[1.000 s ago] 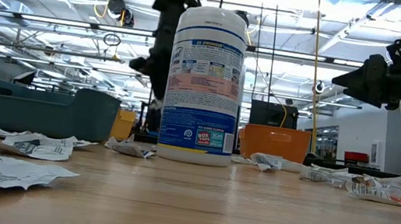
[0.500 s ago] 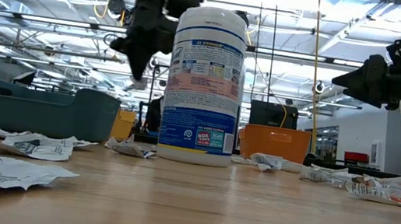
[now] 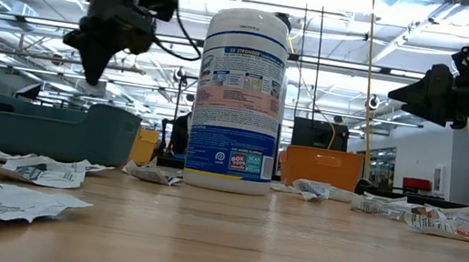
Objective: Pick & Place First Aid Supplies
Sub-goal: Put the blue pad into the blue bin
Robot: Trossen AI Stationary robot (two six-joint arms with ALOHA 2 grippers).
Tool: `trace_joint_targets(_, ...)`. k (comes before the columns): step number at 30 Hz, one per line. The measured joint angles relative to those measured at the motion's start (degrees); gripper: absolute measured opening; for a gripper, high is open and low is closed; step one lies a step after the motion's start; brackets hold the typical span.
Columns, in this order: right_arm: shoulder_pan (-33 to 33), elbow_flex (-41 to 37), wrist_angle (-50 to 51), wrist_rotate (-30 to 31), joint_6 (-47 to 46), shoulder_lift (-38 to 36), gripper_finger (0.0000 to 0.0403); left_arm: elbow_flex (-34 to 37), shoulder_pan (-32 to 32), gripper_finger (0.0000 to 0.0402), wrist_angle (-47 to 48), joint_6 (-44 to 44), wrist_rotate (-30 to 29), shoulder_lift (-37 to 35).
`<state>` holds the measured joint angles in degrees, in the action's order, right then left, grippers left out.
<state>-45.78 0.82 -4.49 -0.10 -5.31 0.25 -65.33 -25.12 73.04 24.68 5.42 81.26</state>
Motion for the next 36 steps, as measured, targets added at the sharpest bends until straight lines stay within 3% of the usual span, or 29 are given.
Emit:
trace_joint_targets(18,0.01,0.00,-0.01,-0.01,0.01,0.00,0.0357,16.74,0.17,0.0000,-17.39,-0.50,-2.73,0.01)
trace_joint_targets(26,0.00,0.00,0.00,0.00,0.01,0.00,0.0357,17.82,0.13,0.0007,-18.16,-1.70,-5.07,-0.01)
trace_joint_targets(31,0.02,0.00,0.00,-0.02,0.00,0.00,0.0357,17.80,0.13,0.0053,-18.15,-0.23,-3.08,-0.01)
trace_joint_targets(36,0.00,0.00,0.00,0.00,-0.01,0.00,0.0357,17.55,0.04,0.0146,-17.65,0.37,-0.95,-0.77)
